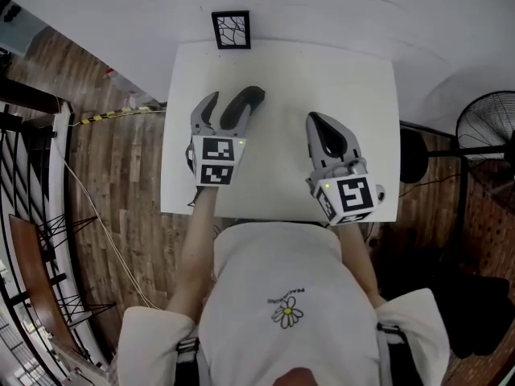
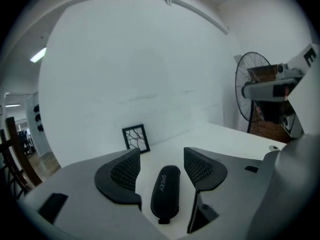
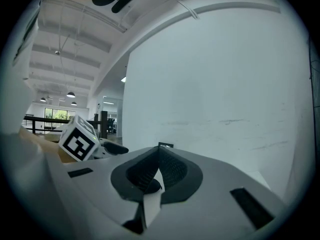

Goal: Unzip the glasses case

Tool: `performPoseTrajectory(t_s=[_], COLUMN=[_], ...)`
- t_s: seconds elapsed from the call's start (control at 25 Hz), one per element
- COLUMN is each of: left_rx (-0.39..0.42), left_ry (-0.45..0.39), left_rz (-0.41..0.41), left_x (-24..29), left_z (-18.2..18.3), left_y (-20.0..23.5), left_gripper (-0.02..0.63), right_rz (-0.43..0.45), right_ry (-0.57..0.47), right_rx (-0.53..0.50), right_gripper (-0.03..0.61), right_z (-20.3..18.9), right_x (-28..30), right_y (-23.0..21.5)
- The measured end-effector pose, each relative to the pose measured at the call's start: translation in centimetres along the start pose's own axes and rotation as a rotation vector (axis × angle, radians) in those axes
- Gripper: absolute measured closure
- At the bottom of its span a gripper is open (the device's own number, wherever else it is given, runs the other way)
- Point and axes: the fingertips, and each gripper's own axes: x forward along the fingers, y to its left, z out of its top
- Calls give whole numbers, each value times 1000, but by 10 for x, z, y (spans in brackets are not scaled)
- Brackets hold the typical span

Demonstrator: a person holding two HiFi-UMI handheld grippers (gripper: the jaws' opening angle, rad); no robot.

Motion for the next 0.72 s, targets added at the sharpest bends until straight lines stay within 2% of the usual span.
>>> performPoseTrajectory(t_s=[0.16, 0.36, 0.52, 0.72], left_rx=[29, 68, 32, -23], left_ry=[164, 301, 391, 465], left_rz=[-104, -157, -179, -195], left_x=[39, 72, 91, 104], left_z=[-40, -76, -97, -113], left_y=[-12, -18, -18, -21], left_gripper=[334, 334, 331, 331], right_rz=[-10, -44, -66, -92], right_ry=[6, 31, 46, 67], right_rx=[-2, 6, 8, 16], right_gripper=[574, 574, 574, 574], right_z=[-2, -10, -14, -22], right_x=[0, 0, -2, -7], right_y=[-1, -12, -20, -27])
